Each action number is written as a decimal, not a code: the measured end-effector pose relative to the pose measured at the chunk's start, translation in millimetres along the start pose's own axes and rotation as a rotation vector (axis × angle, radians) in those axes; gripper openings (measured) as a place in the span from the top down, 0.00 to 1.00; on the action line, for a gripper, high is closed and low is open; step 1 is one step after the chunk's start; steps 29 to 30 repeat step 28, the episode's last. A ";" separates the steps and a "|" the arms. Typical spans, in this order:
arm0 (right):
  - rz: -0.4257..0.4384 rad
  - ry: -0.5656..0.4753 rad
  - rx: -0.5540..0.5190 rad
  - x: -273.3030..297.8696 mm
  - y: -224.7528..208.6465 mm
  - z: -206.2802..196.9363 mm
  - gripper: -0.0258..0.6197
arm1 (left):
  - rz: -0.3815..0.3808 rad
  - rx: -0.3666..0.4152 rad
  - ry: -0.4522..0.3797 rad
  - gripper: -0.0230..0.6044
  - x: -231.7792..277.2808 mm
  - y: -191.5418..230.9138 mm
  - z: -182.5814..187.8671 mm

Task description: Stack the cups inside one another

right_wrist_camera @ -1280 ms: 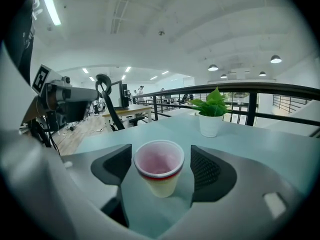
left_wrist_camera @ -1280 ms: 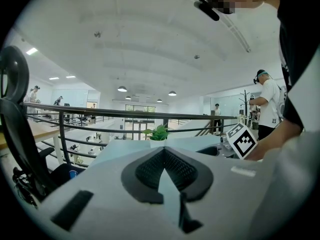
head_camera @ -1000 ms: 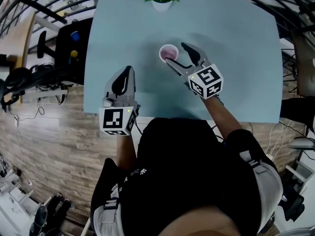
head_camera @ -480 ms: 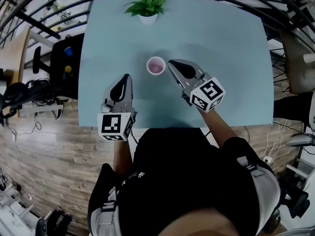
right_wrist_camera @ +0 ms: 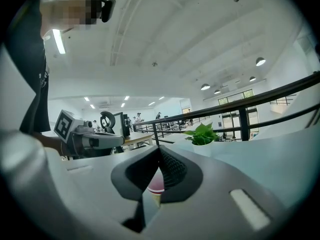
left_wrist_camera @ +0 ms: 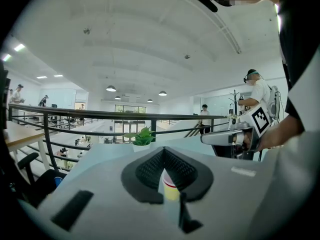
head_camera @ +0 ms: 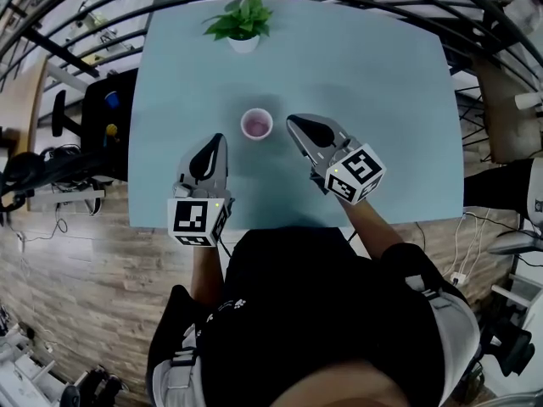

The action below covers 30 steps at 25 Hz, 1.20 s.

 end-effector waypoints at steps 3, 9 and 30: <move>0.002 0.013 0.002 1.2 0.2 -1.7 0.95 | 0.006 0.000 0.000 0.98 0.1 1.3 -0.3; 0.012 0.025 0.002 10.0 4.1 -5.0 0.94 | 0.023 -0.012 0.004 0.98 -3.4 8.7 -4.6; -0.006 0.037 0.004 27.6 13.6 -11.7 0.95 | 0.027 -0.023 0.004 0.98 -12.8 27.7 -10.4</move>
Point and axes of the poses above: the fingertips, and each gripper's own axes: x forward along the fingers, y to its left, z out of its top, the point moved 3 cm from there along -x, backward along the fingers, and after that the axes turned 8 degrees about z, right-handed, at the moved point
